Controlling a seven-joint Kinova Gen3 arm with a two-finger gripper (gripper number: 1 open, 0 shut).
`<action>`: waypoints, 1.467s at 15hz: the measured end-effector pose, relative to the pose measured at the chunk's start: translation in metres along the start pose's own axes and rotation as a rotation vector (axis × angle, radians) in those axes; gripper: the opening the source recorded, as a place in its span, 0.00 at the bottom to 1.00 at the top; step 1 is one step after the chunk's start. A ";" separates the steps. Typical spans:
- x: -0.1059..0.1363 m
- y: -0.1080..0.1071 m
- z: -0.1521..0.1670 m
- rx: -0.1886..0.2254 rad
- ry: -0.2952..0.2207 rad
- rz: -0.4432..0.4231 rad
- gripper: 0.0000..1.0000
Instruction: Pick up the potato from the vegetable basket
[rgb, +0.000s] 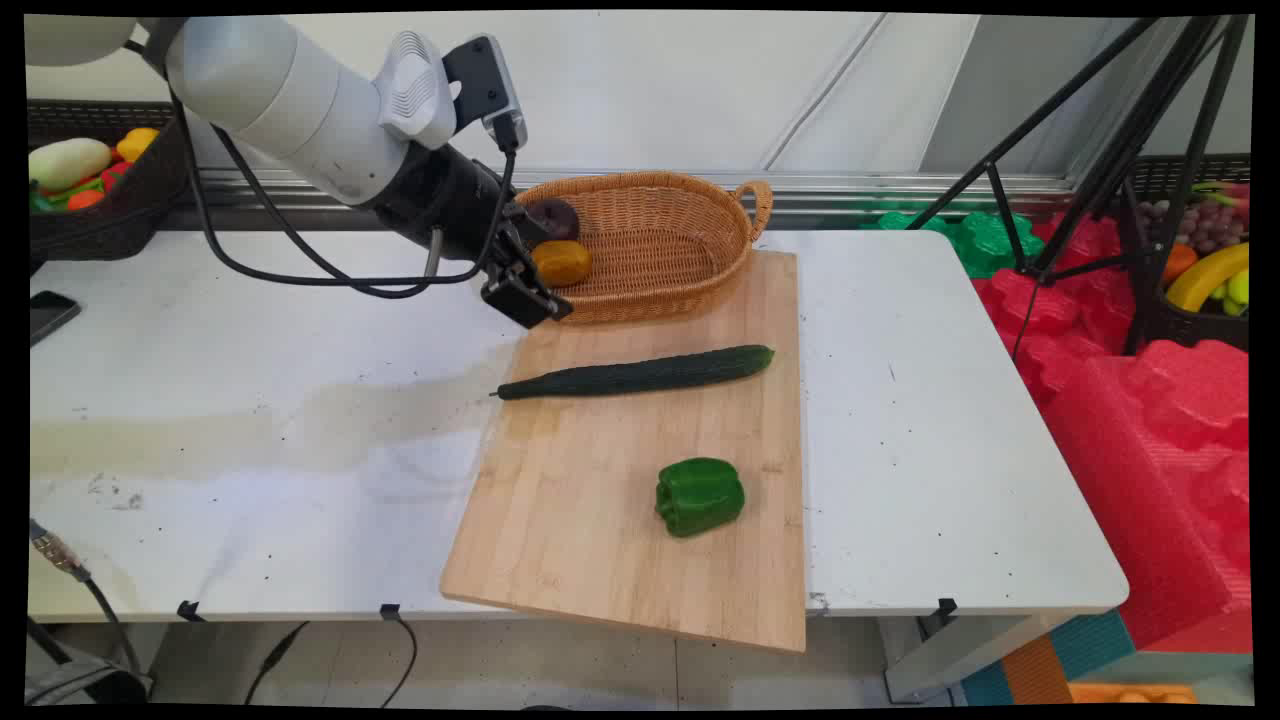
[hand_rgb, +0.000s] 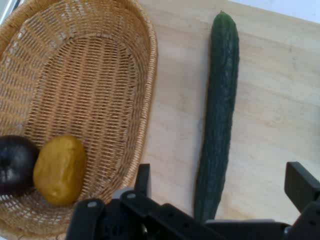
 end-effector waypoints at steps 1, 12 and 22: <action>0.000 0.000 0.000 0.005 0.001 -0.004 1.00; 0.019 -0.034 0.005 0.118 0.002 -0.109 1.00; 0.022 -0.100 0.059 0.182 -0.120 -0.125 1.00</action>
